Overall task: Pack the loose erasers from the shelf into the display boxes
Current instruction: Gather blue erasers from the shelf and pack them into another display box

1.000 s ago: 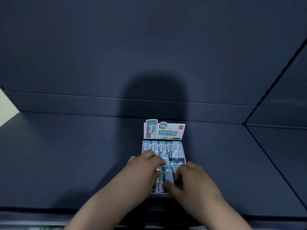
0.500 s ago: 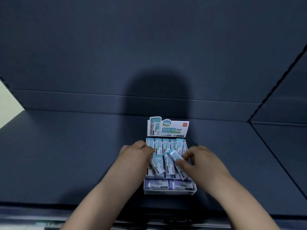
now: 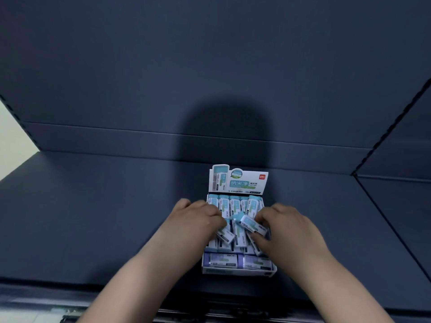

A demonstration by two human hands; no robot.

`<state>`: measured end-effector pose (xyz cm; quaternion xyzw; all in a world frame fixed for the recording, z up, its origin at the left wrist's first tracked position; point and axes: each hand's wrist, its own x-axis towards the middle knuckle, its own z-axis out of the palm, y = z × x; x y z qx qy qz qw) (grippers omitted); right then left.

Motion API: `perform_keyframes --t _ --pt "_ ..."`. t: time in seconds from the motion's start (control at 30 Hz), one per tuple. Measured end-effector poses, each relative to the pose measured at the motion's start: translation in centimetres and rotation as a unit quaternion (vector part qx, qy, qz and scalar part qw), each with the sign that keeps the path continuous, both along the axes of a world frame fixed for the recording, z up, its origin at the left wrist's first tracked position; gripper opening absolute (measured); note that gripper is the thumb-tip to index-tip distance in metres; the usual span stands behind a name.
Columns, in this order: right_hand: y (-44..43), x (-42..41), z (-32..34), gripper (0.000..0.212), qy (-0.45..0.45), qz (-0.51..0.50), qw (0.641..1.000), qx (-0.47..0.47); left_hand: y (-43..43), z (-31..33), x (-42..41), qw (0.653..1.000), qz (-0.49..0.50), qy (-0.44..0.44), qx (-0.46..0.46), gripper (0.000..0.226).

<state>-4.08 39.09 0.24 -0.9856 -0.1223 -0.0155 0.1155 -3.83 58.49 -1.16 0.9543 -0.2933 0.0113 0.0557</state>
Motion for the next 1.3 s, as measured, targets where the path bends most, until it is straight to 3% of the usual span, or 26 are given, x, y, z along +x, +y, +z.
perform_keyframes --t 0.17,0.3,0.4,0.83,1.3 --pt "-1.5 -0.3 0.6 0.025 0.005 -0.012 1.0 0.025 0.2 0.8 -0.6 0.999 0.052 -0.003 -0.01 0.029" --pt "-2.0 -0.8 1.0 0.024 0.057 0.028 0.998 0.03 0.0 0.1 -1.2 0.997 0.064 0.041 -0.015 0.038" --pt "-1.3 -0.9 0.9 0.028 0.081 0.056 0.995 0.008 -0.1 0.0 -1.5 0.994 0.072 0.053 -0.069 0.046" --pt "-0.7 -1.4 0.4 0.023 0.101 0.082 0.991 0.026 0.7 0.6 -2.5 0.991 0.058 0.092 -0.084 0.036" --pt "-1.6 -1.2 0.1 0.026 0.131 0.071 0.988 0.05 -0.5 1.9 -1.9 0.987 0.078 0.138 -0.016 0.03"
